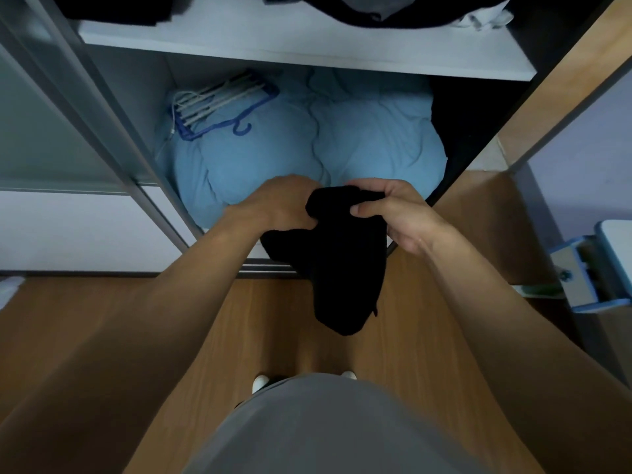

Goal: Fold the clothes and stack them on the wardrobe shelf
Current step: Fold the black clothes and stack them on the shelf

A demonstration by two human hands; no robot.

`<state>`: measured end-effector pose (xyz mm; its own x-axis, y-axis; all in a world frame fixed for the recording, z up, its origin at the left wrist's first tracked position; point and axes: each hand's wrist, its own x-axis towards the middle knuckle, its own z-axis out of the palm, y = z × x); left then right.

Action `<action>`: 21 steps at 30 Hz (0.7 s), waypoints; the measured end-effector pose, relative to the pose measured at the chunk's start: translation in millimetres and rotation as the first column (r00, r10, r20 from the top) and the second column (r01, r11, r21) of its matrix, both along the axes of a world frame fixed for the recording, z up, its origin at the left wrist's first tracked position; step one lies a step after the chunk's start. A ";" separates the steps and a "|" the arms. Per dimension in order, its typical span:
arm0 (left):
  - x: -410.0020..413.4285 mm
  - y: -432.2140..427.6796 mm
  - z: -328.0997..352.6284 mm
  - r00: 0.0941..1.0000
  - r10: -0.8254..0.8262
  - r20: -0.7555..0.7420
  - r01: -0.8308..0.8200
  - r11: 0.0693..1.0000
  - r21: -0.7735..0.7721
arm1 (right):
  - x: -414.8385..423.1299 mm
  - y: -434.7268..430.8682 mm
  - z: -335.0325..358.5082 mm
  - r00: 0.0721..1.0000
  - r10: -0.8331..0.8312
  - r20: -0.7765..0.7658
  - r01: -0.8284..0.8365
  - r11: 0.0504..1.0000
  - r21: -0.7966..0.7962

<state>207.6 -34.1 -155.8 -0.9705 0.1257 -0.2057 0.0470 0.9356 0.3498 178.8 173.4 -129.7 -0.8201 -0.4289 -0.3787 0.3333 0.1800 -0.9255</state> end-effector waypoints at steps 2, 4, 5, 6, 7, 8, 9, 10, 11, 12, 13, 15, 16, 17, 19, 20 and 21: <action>-1.5 -0.3 -3.2 1.000 -0.015 0.016 0.016 0.999 -0.036 | -1.1 3.2 -0.8 0.994 0.024 -0.103 -0.003 0.980 0.197; -0.4 0.7 -5.2 0.998 -0.048 0.049 0.048 0.999 -0.007 | -0.5 6.8 -3.1 0.971 0.115 -0.210 -0.024 0.920 0.392; 0.4 1.7 -6.0 0.997 -0.055 0.062 0.055 0.998 0.001 | 0.6 8.4 -5.4 0.958 0.158 -0.238 -0.033 0.888 0.458; 0.1 3.4 -6.6 0.996 -0.058 0.067 0.057 0.998 0.005 | 1.8 10.0 -8.7 0.949 0.190 -0.250 -0.039 0.861 0.508; 0.0 3.9 -6.7 0.996 -0.057 0.064 0.056 0.998 0.010 | 3.6 11.1 -11.3 0.942 0.216 -0.255 -0.044 0.838 0.544; 0.2 3.8 -6.6 0.997 -0.052 0.060 0.050 0.998 0.026 | 5.5 12.1 -13.4 0.937 0.239 -0.256 -0.055 0.822 0.566; 0.9 2.4 -5.9 0.997 -0.042 0.064 0.038 0.998 0.058 | 7.9 12.3 -14.2 0.931 0.260 -0.256 -0.071 0.816 0.573; 2.1 -0.5 -4.5 0.996 -0.028 0.082 0.019 0.995 0.102 | 9.6 12.5 -14.8 0.925 0.283 -0.252 -0.095 0.818 0.567; 3.7 -4.1 -2.4 0.993 -0.014 0.113 -0.003 0.989 0.150 | 11.9 12.4 -14.5 0.919 0.311 -0.244 -0.132 0.823 0.553; 5.9 -7.5 -0.2 0.988 -0.004 0.154 -0.028 0.979 0.202 | 14.4 11.7 -13.5 0.909 0.352 -0.223 -0.185 0.821 0.541; 8.6 -10.5 2.6 0.981 0.009 0.195 -0.058 0.967 0.250 | 15.7 10.0 -13.0 0.887 0.417 -0.199 -0.248 0.794 0.555; 13.5 -14.6 7.5 0.968 0.044 0.246 -0.120 0.946 0.301 | 15.6 5.6 -17.7 0.801 0.566 -0.195 -0.298 0.659 0.690; 15.9 -16.4 9.3 0.965 0.061 0.254 -0.140 0.942 0.306 | 15.4 2.0 -21.1 0.751 0.623 -0.219 -0.251 0.576 0.778; 18.2 -18.1 11.0 0.962 0.074 0.263 -0.155 0.940 0.303 | 15.4 -2.1 -23.2 0.699 0.664 -0.265 -0.173 0.517 0.838; 23.0 -22.6 13.8 0.955 0.093 0.281 -0.174 0.944 0.280 | 13.2 -7.4 -28.2 0.615 0.696 -0.370 -0.055 0.506 0.861; 25.4 -25.9 14.3 0.953 0.100 0.285 -0.180 0.947 0.267 | 11.0 -7.7 -31.1 0.599 0.690 -0.408 -0.053 0.542 0.839; 27.3 -30.0 14.3 0.952 0.110 0.287 -0.187 0.948 0.258 | 9.5 -7.1 -33.3 0.622 0.657 -0.427 -0.102 0.609 0.787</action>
<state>234.9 -64.1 -141.5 -0.8970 0.0739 -0.4358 -0.2158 0.7872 0.5777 188.3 166.3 -163.0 -0.7601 -0.6308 -0.1559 -0.5299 0.7406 -0.4130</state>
